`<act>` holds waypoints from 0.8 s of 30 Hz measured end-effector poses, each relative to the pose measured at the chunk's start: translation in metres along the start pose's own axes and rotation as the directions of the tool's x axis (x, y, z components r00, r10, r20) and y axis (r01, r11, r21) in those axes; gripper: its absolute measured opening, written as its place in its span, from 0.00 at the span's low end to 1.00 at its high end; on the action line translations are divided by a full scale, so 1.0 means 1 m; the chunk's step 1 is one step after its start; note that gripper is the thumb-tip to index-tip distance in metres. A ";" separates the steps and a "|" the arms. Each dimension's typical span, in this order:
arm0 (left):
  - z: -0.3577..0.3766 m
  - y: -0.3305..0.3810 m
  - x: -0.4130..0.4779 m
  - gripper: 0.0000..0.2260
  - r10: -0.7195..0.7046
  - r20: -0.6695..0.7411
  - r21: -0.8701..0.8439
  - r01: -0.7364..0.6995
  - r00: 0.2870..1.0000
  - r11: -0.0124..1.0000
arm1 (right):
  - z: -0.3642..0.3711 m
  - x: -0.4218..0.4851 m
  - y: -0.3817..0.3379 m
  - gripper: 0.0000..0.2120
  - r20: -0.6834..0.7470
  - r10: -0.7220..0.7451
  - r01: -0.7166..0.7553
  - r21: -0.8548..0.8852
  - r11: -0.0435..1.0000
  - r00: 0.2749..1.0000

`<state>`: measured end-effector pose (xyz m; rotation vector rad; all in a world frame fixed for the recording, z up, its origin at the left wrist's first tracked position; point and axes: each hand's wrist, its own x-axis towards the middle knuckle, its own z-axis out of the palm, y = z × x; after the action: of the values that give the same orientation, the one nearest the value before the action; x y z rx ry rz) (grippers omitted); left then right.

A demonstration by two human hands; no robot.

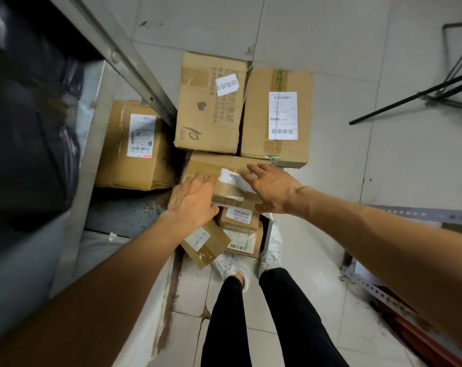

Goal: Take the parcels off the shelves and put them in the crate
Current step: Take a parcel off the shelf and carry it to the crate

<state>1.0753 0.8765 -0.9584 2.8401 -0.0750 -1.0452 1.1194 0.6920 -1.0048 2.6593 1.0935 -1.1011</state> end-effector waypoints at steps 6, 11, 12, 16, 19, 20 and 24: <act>-0.053 0.022 -0.028 0.23 0.043 -0.028 0.124 -0.040 0.999 0.992 | -0.057 -0.057 -0.020 0.41 -0.020 0.053 -0.054 -0.043 0.998 0.998; -0.111 0.031 -0.091 0.18 0.028 -0.112 0.113 -0.015 0.993 0.994 | -0.126 -0.130 -0.036 0.28 -0.003 0.077 -0.077 -0.025 0.997 0.997; -0.124 0.031 -0.106 0.19 0.014 -0.144 0.116 0.003 0.989 0.993 | -0.140 -0.145 -0.039 0.26 -0.005 0.081 -0.081 -0.045 0.996 0.997; -0.163 0.037 -0.188 0.20 -0.116 -0.254 0.106 0.147 0.960 0.983 | -0.194 -0.210 -0.059 0.15 -0.054 0.051 -0.058 -0.137 0.989 0.997; -0.164 0.050 -0.267 0.19 -0.254 -0.342 0.020 0.278 0.904 0.960 | -0.224 -0.259 -0.093 0.16 -0.119 -0.039 0.010 -0.234 0.972 0.992; -0.159 0.055 -0.292 0.19 -0.297 -0.355 -0.008 0.315 0.886 0.949 | -0.228 -0.273 -0.105 0.17 -0.142 -0.091 0.051 -0.265 0.963 0.986; -0.134 0.073 -0.376 0.17 -0.447 -0.361 -0.101 0.442 0.818 0.891 | -0.229 -0.318 -0.155 0.18 -0.137 -0.267 0.210 -0.333 0.919 0.954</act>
<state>0.8760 0.8484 -0.6064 3.0594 0.6595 -0.5178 1.0007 0.6910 -0.6006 2.4522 1.5188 -0.6470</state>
